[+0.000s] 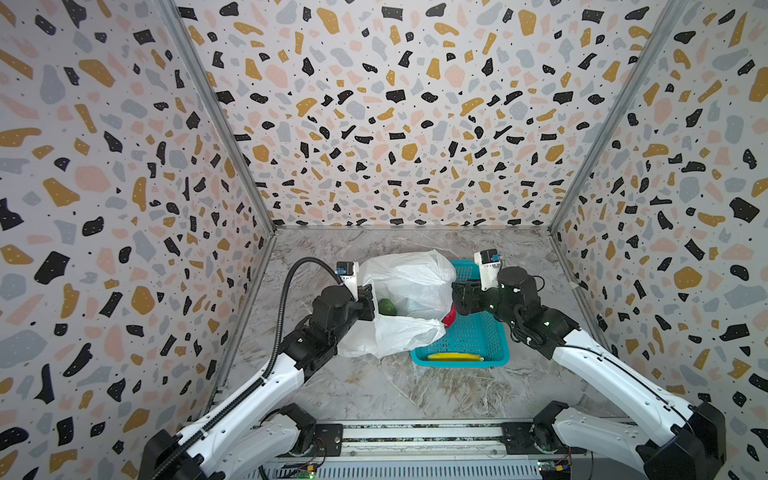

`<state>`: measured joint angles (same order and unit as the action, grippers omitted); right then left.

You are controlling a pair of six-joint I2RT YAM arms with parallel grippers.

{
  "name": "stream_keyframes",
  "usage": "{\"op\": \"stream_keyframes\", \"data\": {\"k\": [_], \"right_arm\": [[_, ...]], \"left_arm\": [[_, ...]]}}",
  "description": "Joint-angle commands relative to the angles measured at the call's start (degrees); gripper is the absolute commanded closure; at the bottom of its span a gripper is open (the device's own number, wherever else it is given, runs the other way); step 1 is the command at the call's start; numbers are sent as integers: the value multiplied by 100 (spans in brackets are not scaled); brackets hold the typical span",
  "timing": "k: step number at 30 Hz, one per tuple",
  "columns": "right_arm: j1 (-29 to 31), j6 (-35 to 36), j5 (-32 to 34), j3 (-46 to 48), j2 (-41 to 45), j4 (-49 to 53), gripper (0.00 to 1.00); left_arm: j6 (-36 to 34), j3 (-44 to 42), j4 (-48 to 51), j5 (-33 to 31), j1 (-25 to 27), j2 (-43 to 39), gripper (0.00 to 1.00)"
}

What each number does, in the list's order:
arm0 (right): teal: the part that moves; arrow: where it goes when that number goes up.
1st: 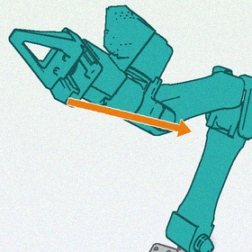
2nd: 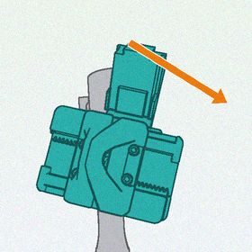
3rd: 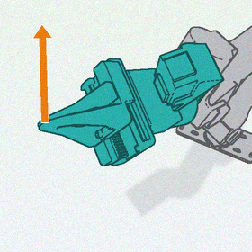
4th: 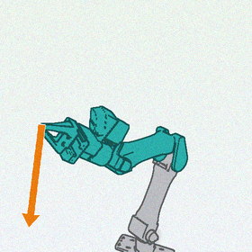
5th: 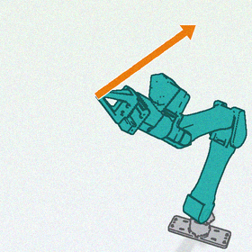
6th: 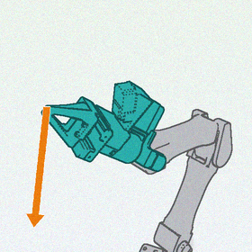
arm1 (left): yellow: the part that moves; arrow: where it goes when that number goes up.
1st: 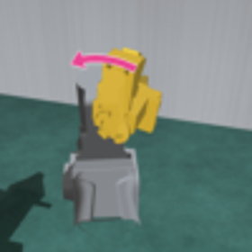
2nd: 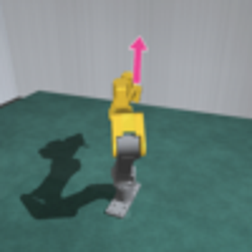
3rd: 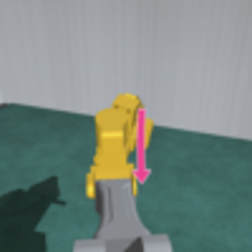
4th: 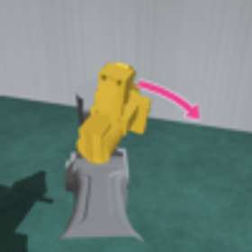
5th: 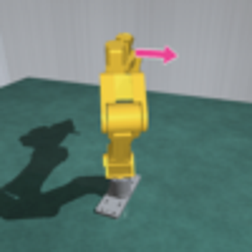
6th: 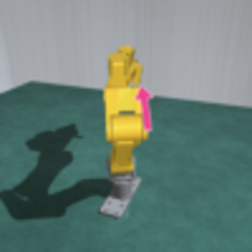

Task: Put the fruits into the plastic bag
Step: 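Carry the dark avocado into the bag and release it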

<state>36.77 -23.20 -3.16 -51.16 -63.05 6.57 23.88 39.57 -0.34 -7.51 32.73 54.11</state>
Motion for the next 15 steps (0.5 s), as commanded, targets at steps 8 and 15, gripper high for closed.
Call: {"op": "stream_keyframes", "data": {"k": [8, 15], "right_arm": [[1036, 855, -989, -1515, -2194, -682, 71], [1174, 751, -1241, -2227, -3188, -734, 42]], "left_arm": [[134, -37, -255, 164, -21, -7, 100], [327, -98, -235, 136, -18, -150, 100]]}}
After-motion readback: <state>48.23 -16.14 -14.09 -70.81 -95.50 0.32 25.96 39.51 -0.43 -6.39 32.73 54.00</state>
